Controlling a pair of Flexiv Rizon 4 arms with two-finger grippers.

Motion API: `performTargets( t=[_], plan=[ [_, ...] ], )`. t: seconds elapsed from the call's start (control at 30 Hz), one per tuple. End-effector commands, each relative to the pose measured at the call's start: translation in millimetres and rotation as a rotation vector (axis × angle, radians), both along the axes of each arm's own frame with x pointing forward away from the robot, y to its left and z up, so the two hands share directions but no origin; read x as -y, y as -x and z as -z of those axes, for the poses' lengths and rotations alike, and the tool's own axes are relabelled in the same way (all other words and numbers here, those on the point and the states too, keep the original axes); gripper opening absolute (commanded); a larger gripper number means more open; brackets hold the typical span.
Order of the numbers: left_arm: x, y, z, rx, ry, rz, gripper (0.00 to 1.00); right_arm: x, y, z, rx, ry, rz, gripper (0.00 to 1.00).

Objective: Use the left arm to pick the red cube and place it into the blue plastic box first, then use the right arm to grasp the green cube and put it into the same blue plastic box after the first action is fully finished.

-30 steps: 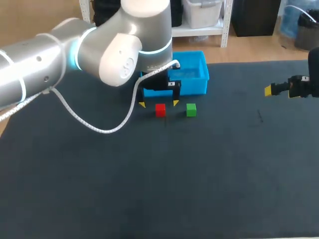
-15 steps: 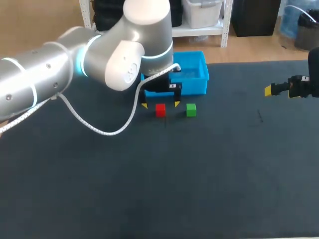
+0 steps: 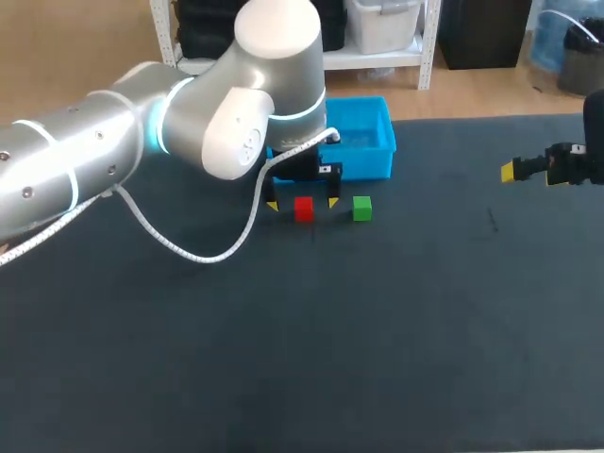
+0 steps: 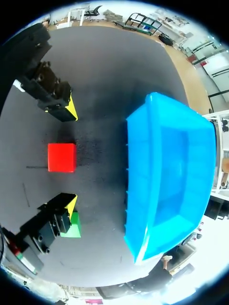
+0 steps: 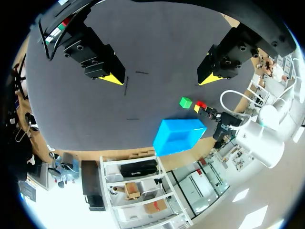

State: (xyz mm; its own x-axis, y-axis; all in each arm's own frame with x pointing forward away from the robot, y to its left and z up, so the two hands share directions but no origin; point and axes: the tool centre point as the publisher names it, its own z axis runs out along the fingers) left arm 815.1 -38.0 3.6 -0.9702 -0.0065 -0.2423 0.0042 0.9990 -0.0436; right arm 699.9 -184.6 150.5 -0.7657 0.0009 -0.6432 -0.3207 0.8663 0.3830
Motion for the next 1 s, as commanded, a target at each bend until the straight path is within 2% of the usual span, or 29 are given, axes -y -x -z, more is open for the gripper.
performTargets(
  t=[0.03, 0.47, 0.53, 0.57, 0.6, 0.67, 0.73, 0.77, 0.8, 1.0],
  plan=[
    [2.5, -4.5, 3.5, -0.003, -0.006, -0.002, 1.00, 0.4, 0.0, 0.3, 0.000, 0.000, -0.001, 1.00],
    [1.4, -6.6, 5.6, 0.018, -0.016, 0.004, 1.00, 0.4, 0.0, 0.3, 0.000, 0.000, -0.001, 1.00],
    [0.5, -6.6, 7.1, 0.019, -0.019, 0.003, 0.88, 0.4, 0.0, 0.3, 0.000, 0.000, -0.001, 1.00],
    [0.1, -6.7, 8.0, 0.020, -0.020, 0.002, 0.86, 0.4, 0.0, 0.3, 0.000, 0.000, -0.001, 1.00],
    [-0.2, -6.7, 8.9, 0.020, -0.022, 0.001, 0.75, 0.4, 0.0, 0.3, 0.000, 0.000, -0.001, 1.00],
    [-0.5, -6.3, 10.5, 0.018, -0.024, 0.000, 0.42, 0.4, 0.0, 0.3, 0.000, 0.000, -0.001, 1.00],
    [-0.5, -5.8, 11.8, 0.018, -0.025, 0.000, 0.22, 0.4, 0.0, 0.3, 0.000, 0.000, -0.001, 1.00],
    [-0.5, -5.7, 12.1, 0.018, -0.024, 0.000, 0.06, 0.4, 0.0, 0.3, 0.000, 0.000, -0.001, 1.00],
    [-0.5, -5.5, 12.4, 0.018, -0.024, 0.000, 0.00, 0.4, 0.0, 0.3, 0.000, 0.000, -0.001, 1.00],
    [-0.3, -4.4, 13.6, 0.021, -0.026, 0.003, 0.00, 0.4, 0.0, 0.3, 0.000, 0.000, -0.001, 1.00]
  ],
)
